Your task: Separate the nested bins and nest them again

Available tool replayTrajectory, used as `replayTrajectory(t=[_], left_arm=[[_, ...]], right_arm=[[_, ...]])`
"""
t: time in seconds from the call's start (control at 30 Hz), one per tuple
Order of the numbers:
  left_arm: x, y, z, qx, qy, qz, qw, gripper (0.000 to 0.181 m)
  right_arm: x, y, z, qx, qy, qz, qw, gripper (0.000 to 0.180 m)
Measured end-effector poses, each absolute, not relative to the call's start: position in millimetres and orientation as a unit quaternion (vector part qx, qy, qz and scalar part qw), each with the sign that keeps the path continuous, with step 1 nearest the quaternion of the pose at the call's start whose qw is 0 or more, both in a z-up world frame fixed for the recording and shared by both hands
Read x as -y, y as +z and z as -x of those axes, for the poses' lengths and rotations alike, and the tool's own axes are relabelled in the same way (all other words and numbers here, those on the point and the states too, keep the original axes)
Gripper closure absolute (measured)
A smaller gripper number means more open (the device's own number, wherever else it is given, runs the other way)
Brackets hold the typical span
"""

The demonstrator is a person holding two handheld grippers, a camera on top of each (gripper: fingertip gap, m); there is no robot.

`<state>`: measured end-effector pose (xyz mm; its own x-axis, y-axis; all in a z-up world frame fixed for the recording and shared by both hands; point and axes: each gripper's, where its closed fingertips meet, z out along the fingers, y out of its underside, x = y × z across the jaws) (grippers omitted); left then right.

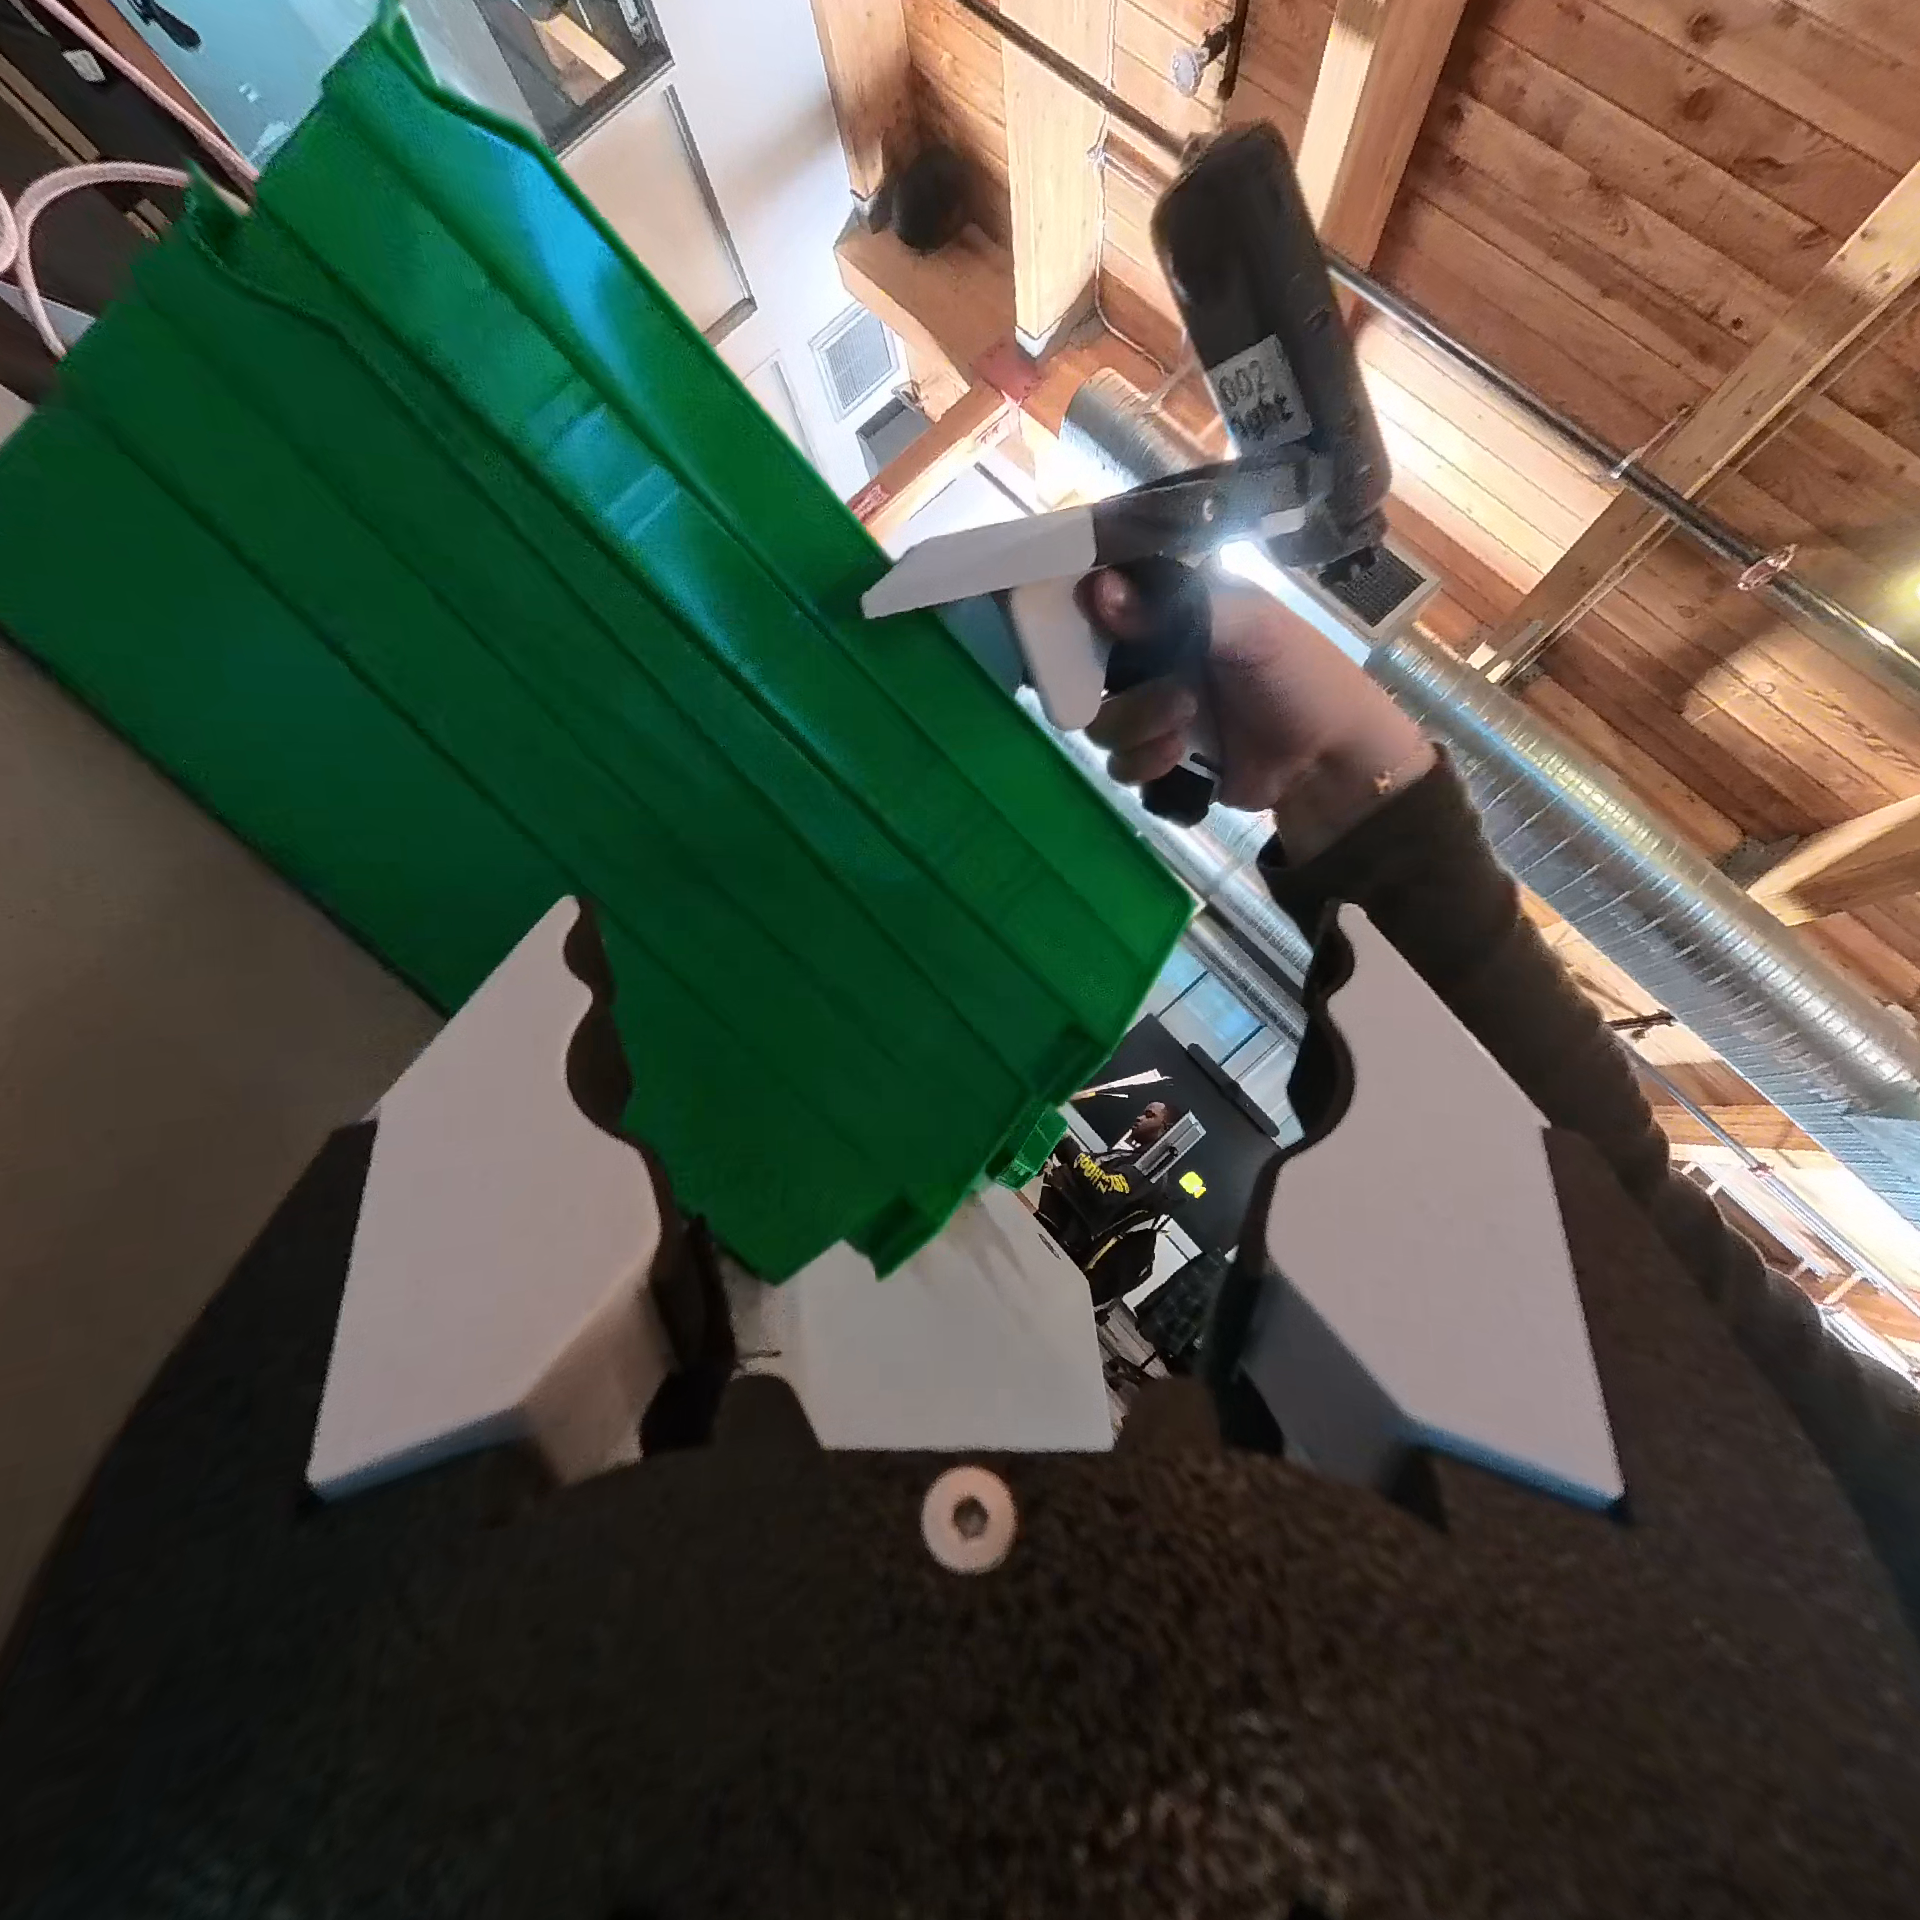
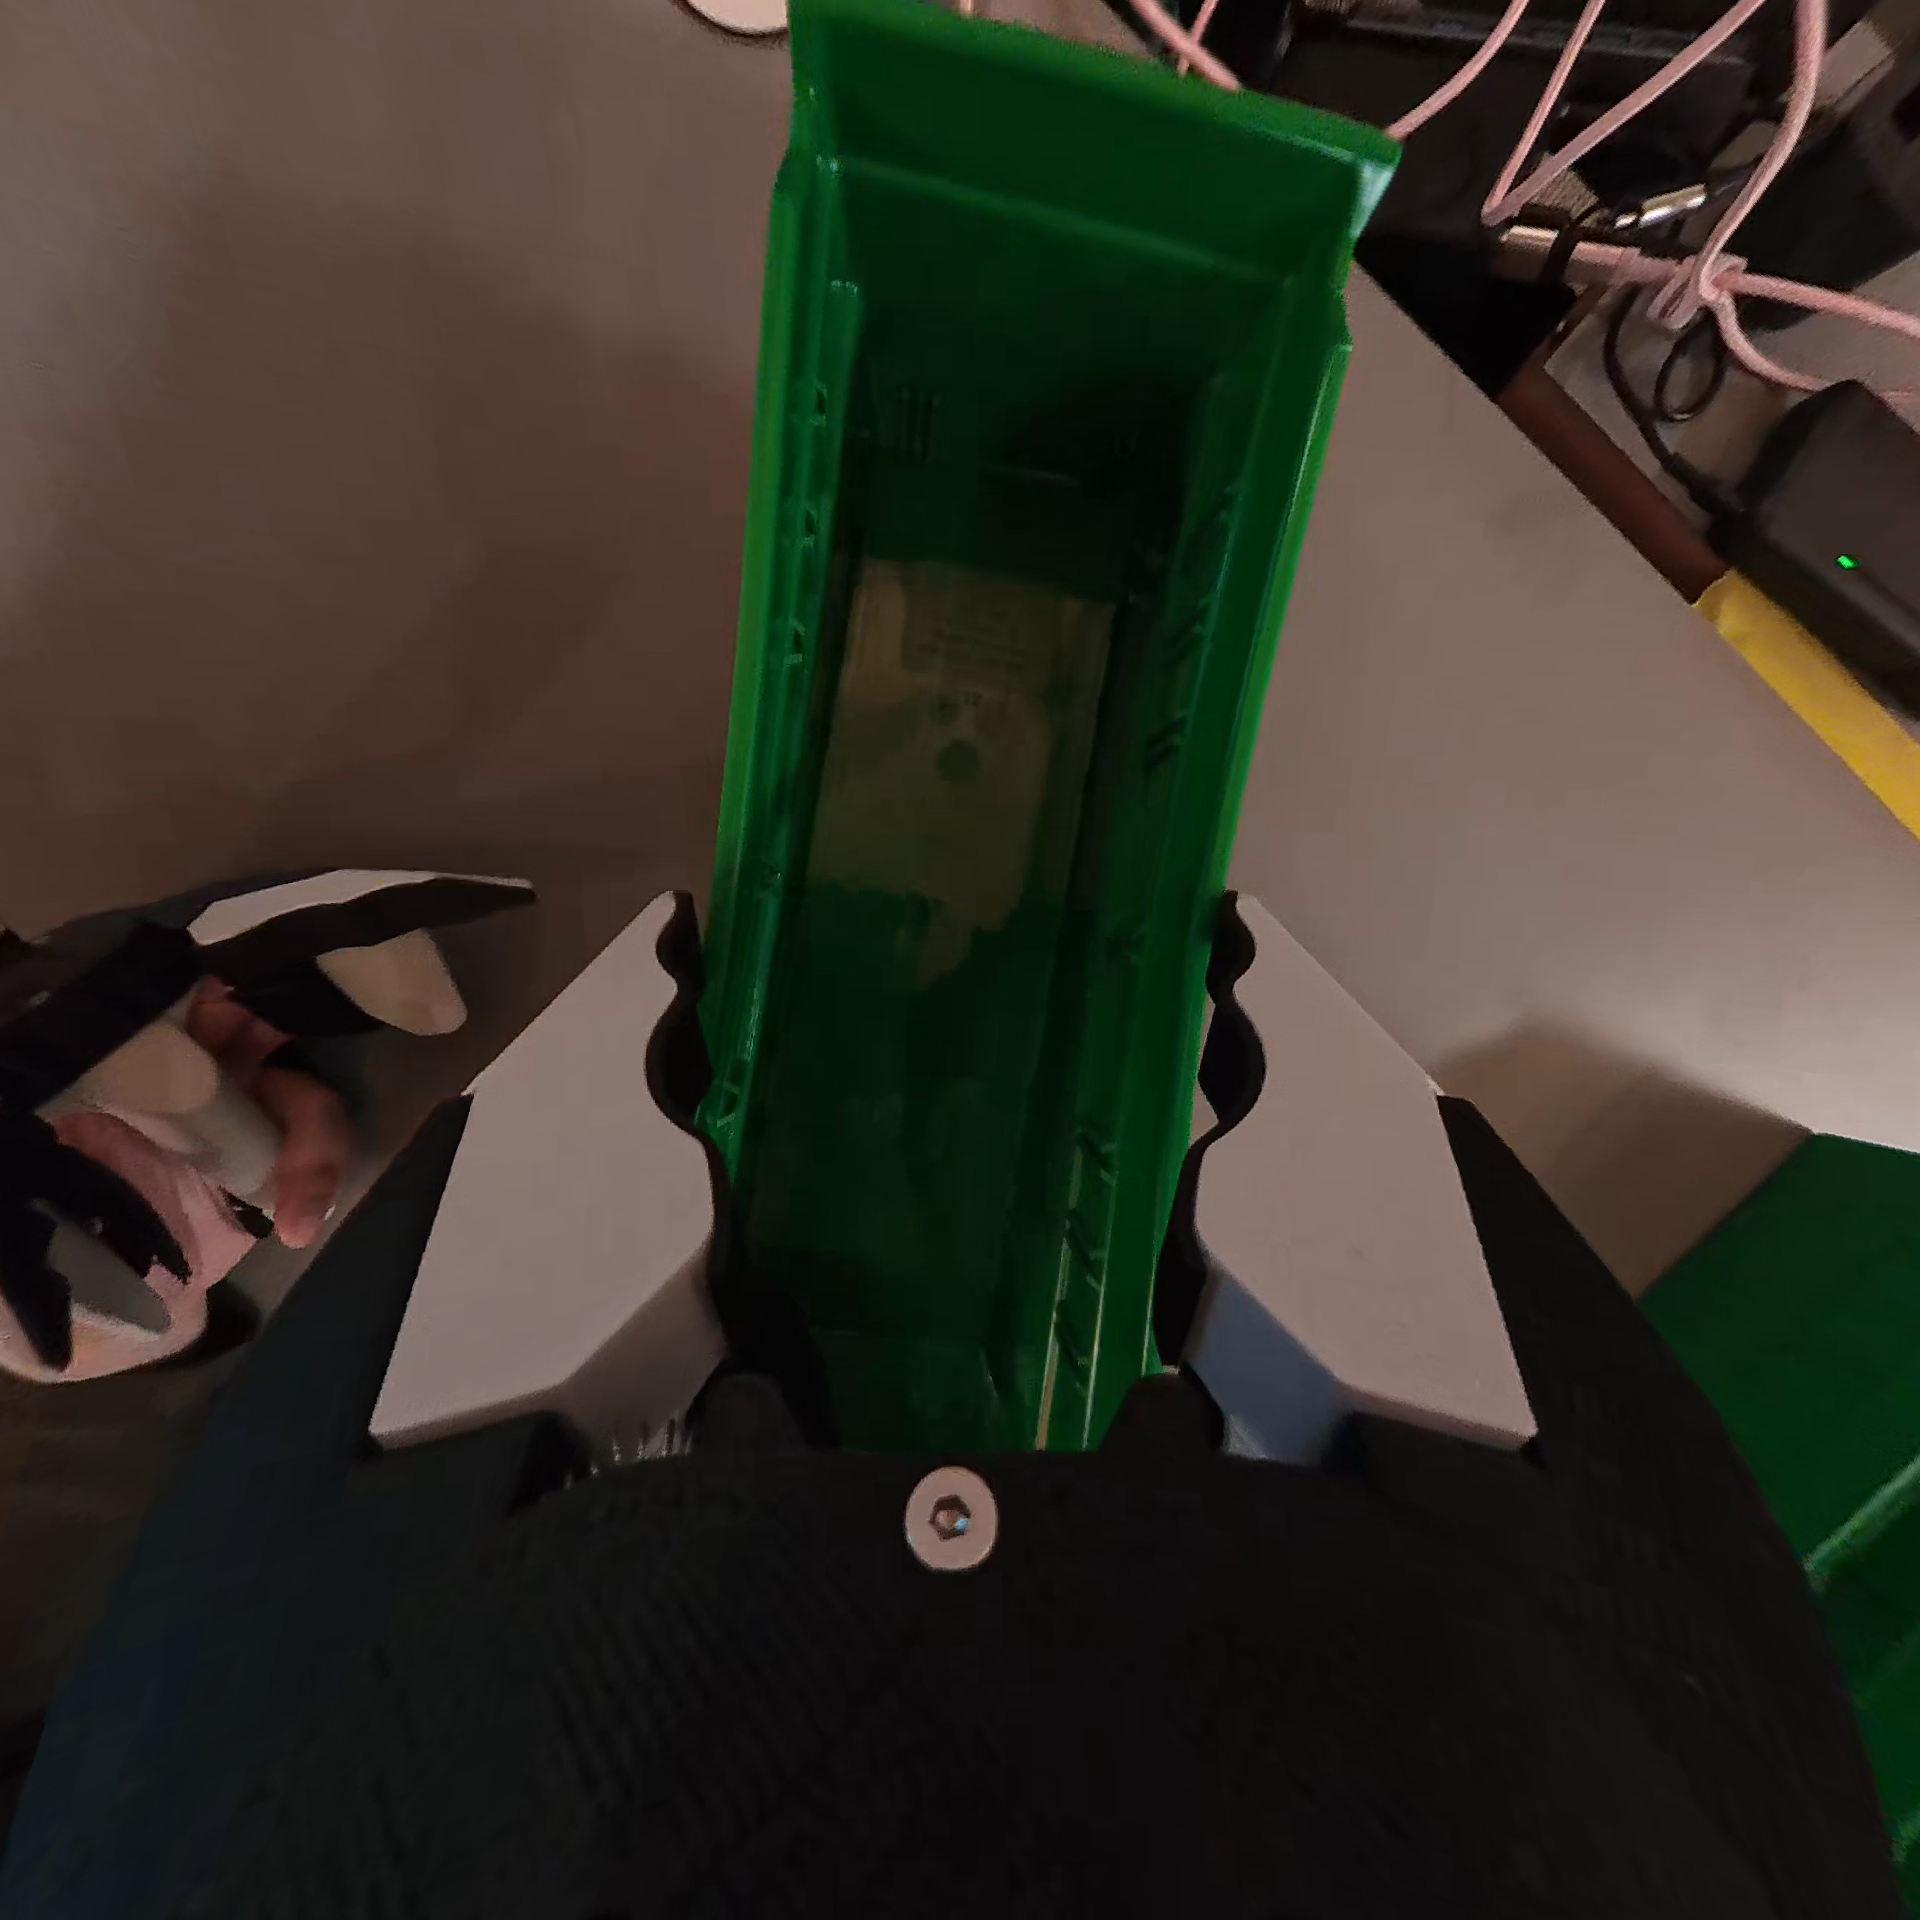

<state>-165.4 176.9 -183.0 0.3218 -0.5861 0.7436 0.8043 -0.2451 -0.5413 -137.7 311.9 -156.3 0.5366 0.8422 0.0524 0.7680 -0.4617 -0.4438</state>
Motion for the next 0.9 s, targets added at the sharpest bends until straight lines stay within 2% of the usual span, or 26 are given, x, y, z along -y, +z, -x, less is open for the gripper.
replayTrajectory(t=[0.23, 0.43, 0.57, 0.73, 0.77, 0.9], left_arm=[[-176.7, -182.9, 165.7, 0.102, -0.576, 0.54, 0.605, 0.051], [-177.5, -183.4, 165.7, 0.103, -0.578, 0.541, 0.603, 0.051], [-178.0, -183.8, 166.1, 0.105, -0.577, 0.541, 0.603, 0.051], [-179.8, -186.2, 166.4, 0.109, -0.568, 0.549, 0.603, 0.053], [-182.0, -188.8, 167.0, 0.113, -0.557, 0.558, 0.605, 0.051], [-188.7, -196.9, 168.3, 0.11, -0.481, 0.602, 0.628, 0.059]], right_arm=[[-322.3, -102.9, 125.0, 0.457, 0.107, 0.844, 0.261, 0.082], [-372.0, -63.7, 58.1, 0.367, 0.094, 0.867, 0.324, 0.082], [-404.1, -89.4, 3.5, 0.303, 0.064, 0.892, 0.33, 0.081], [-423.2, -157.6, -45.2, 0.25, 0.05, 0.916, 0.311, 0.08], [-423.3, -171.7, -50.4, 0.253, 0.048, 0.916, 0.309, 0.078], [-420.2, -212.7, -63.1, 0.259, 0.06, 0.914, 0.306, 0.074]])
